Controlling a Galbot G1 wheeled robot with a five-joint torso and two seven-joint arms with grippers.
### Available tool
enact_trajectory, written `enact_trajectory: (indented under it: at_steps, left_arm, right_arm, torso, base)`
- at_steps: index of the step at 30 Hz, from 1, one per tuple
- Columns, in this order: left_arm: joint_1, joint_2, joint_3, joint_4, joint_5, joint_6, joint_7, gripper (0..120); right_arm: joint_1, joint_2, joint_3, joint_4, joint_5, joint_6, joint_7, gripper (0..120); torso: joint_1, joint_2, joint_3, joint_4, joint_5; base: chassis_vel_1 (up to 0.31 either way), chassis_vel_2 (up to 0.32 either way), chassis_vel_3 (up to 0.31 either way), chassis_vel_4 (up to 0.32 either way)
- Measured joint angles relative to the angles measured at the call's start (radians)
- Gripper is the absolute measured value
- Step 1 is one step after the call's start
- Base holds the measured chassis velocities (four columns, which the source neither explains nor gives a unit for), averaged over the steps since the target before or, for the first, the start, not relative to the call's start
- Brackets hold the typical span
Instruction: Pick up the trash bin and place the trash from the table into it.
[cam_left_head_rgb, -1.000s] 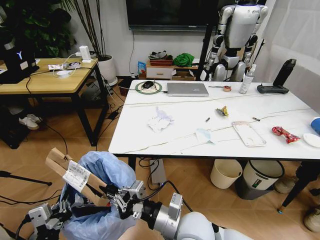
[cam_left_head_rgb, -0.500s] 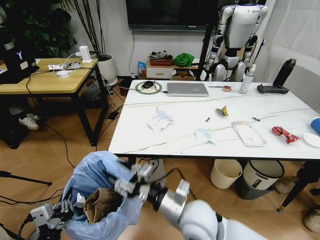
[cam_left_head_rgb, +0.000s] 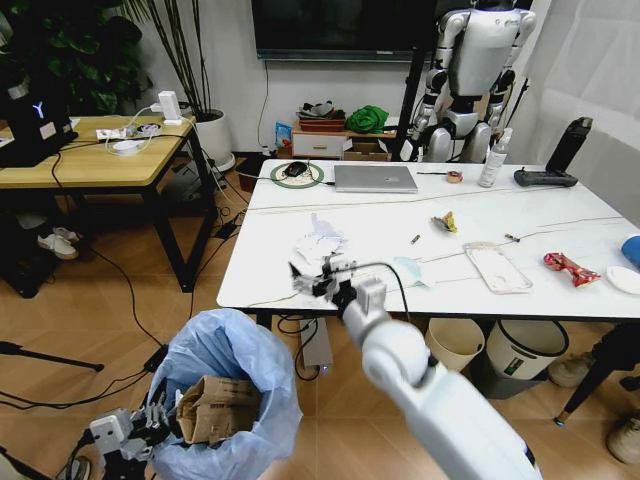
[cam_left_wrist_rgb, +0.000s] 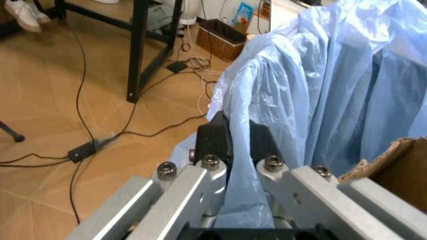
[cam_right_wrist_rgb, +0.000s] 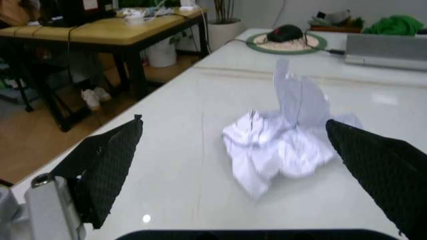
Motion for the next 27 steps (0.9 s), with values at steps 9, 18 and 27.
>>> enact_trajectory:
  at_steps: [9, 18, 27]
  left_arm:
    - [0.012, -0.009, -0.014, -0.015, 0.005, -0.01, 0.005, 0]
    - [0.017, -0.025, -0.014, -0.017, 0.012, -0.018, 0.009, 0]
    - [0.014, -0.025, -0.014, -0.017, 0.012, -0.018, 0.009, 0]
  right_arm:
    - [0.184, 0.019, -0.005, -0.258, 0.014, -0.003, -0.146, 100]
    - [0.263, 0.035, 0.001, -0.44, -0.049, 0.052, -0.196, 100]
    - [0.274, 0.017, -0.001, -0.478, -0.065, 0.066, -0.222, 86]
  torso:
    - [0.0, 0.0, 0.0, 0.0, -0.0001]
    - [0.0, 0.0, 0.0, 0.0001, 0.0]
    - [0.0, 0.0, 0.0, 0.0, 0.0]
  base:
    - [0.0, 0.0, 0.0, 0.0]
    - [0.0, 0.0, 0.0, 0.0]
    - [0.0, 0.0, 0.0, 0.0]
